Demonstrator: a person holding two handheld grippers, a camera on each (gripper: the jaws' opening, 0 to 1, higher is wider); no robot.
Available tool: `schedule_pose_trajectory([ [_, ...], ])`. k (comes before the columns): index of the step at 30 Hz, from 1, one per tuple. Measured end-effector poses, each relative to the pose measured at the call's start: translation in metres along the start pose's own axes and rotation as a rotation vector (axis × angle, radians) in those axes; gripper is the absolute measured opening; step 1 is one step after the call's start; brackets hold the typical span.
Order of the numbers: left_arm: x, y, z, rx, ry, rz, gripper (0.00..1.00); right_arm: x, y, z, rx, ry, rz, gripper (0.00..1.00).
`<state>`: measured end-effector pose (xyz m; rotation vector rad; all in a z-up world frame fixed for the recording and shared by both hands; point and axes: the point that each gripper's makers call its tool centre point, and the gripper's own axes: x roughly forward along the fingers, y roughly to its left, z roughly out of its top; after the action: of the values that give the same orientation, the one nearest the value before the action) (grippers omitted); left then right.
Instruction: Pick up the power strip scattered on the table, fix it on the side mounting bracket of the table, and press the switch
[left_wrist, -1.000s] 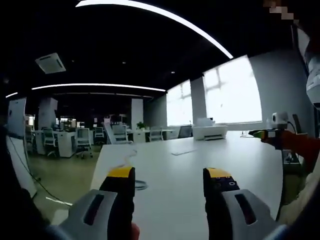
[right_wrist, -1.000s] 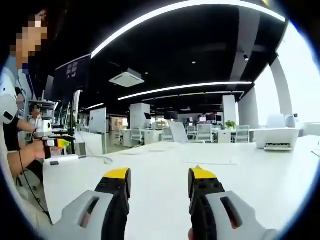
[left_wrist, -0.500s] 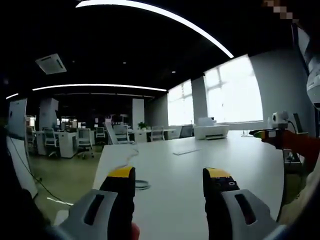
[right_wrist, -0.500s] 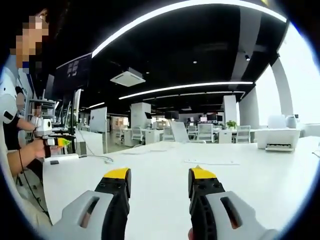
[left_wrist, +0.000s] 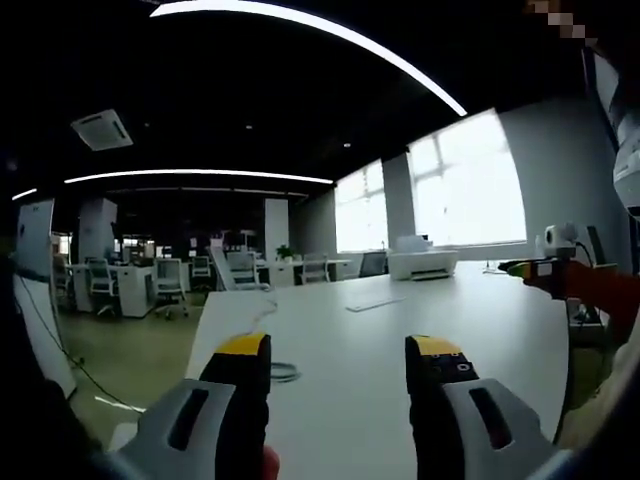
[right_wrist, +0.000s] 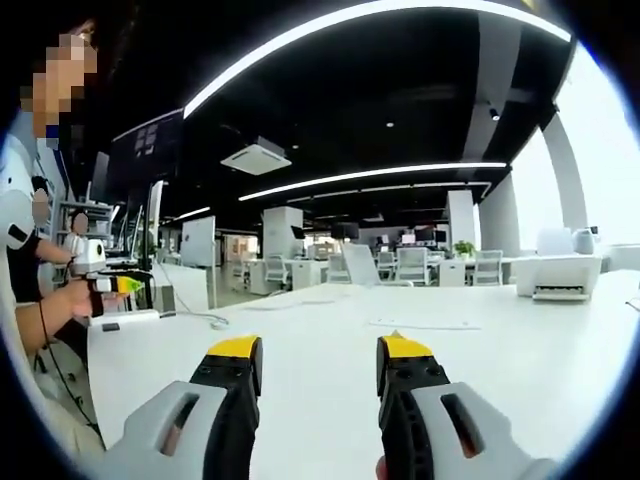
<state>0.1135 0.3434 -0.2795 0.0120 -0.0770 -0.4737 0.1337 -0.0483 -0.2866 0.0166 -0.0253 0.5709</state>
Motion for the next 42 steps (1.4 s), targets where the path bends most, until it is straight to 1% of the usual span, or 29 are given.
schedule_pose_trajectory([
  [9,0.0004,-0.0022,-0.0025,0.000,0.006,0.000,0.58,-0.0033,-0.0022,-0.0018,0.004,0.002,-0.006,0.42],
  [18,0.0005,-0.0033,-0.0007,0.001,0.002,0.000,0.58,-0.0061,-0.0024,-0.0027,0.004,0.001,-0.008,0.42],
  [26,0.0013,-0.0049,-0.0039,-0.001,0.008,-0.002,0.58,-0.0078,-0.0038,-0.0042,0.005,0.004,-0.011,0.42],
  [42,0.0013,-0.0056,-0.0043,-0.003,0.008,-0.003,0.58,-0.0072,-0.0036,-0.0040,0.010,0.002,-0.008,0.42],
])
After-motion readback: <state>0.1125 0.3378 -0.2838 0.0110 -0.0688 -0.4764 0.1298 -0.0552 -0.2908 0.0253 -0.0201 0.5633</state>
